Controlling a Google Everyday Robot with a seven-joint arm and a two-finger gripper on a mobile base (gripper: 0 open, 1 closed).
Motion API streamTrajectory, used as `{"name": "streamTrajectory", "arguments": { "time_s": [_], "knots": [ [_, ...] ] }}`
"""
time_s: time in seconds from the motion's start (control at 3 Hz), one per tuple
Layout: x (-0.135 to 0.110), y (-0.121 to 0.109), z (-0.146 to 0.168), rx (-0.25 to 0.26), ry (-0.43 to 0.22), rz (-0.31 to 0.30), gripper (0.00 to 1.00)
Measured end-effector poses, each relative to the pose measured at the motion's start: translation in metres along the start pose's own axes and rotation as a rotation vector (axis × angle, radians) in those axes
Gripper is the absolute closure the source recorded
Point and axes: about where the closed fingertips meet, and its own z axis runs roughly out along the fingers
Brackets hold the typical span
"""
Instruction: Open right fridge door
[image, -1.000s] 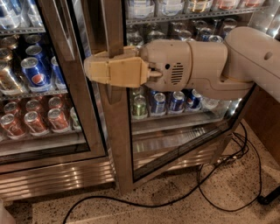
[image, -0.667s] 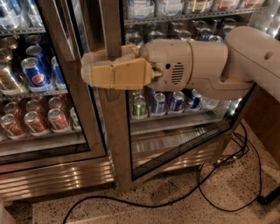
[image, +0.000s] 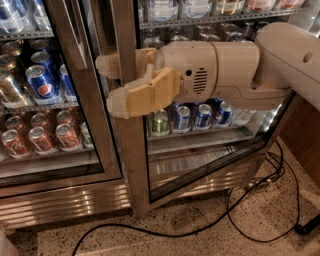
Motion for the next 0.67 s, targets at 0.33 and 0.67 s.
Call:
{"name": "streamTrajectory", "arguments": {
  "time_s": [0.33, 0.67],
  "knots": [
    [0.0001, 0.0031, -0.0016, 0.023, 0.017, -0.001, 0.0],
    [0.0003, 0.0035, -0.0003, 0.024, 0.017, -0.001, 0.0]
  ]
}}
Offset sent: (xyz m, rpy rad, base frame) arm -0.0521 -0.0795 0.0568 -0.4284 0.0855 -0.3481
